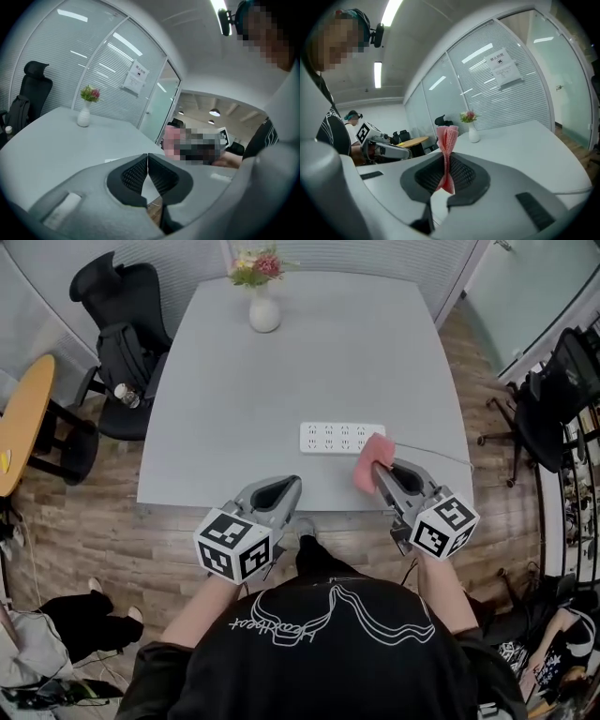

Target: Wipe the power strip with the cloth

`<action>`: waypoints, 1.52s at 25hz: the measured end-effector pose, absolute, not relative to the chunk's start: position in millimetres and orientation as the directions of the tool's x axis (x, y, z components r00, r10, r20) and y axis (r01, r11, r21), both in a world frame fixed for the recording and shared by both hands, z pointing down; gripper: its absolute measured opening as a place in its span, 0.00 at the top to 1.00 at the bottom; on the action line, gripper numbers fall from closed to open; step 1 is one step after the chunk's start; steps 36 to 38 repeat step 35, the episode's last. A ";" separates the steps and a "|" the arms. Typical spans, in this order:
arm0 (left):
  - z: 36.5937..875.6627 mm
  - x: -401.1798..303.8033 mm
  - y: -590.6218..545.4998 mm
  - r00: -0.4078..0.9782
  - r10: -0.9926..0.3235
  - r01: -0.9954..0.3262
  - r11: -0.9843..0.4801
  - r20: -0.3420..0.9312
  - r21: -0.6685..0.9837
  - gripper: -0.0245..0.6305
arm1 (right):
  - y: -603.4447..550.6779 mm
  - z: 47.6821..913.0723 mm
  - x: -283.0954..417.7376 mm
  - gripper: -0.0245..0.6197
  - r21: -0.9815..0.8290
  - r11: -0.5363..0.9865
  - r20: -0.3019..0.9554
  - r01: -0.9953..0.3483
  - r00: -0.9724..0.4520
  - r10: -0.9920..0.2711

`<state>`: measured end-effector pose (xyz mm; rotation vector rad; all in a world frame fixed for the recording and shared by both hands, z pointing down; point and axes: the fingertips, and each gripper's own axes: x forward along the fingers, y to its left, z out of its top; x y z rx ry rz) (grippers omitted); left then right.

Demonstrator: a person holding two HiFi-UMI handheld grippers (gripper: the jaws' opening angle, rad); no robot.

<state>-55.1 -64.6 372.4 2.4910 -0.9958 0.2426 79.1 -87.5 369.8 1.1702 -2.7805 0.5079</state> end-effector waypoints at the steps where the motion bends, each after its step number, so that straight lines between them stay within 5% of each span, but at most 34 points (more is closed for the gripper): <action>1: 367.1 -54.3 -57.8 0.729 -0.611 -0.685 -0.649 0.308 0.331 0.94 | -78.8 366.3 74.7 0.91 -0.266 0.666 0.189 -0.697 -0.715 -0.673; 38: 317.6 -42.2 8.2 0.767 -0.607 -0.642 -0.722 0.210 0.260 0.94 | 2.0 328.4 46.0 0.92 -0.229 0.733 0.137 -0.640 -0.767 -0.627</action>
